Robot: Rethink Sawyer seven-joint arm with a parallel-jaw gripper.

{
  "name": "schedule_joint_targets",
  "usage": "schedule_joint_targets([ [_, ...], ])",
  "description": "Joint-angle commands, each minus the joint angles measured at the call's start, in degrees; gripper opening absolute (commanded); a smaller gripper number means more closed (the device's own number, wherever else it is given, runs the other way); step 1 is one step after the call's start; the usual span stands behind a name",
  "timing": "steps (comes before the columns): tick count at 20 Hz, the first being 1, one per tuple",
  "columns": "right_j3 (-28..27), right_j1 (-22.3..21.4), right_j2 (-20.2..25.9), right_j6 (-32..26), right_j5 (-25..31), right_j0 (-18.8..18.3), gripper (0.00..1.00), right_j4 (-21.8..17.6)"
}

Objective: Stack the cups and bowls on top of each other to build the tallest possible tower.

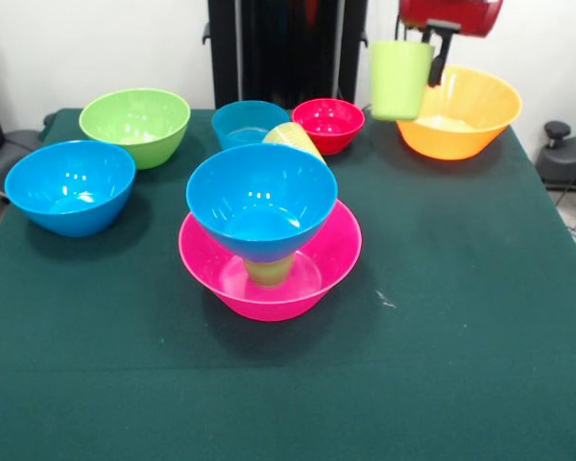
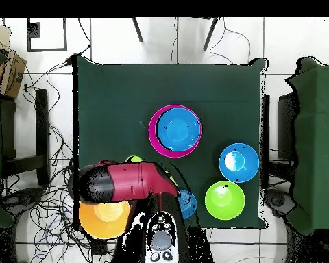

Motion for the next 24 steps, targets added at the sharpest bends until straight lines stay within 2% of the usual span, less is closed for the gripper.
schedule_joint_targets([
  [1, -8.0, 7.3, 6.3, -7.6, 4.0, -2.8, 0.00, -5.4],
  [7, -15.5, 11.4, 7.9, -8.9, 9.7, -3.9, 0.00, -5.8],
  [12, -19.8, 13.1, 9.6, -10.0, 15.7, -4.9, 0.00, -5.0],
  [18, -22.5, 11.2, 11.9, -13.0, 24.4, -7.6, 0.00, -4.5],
  [24, -22.1, 7.1, 14.4, -14.8, 32.4, -10.5, 0.00, -3.8],
])
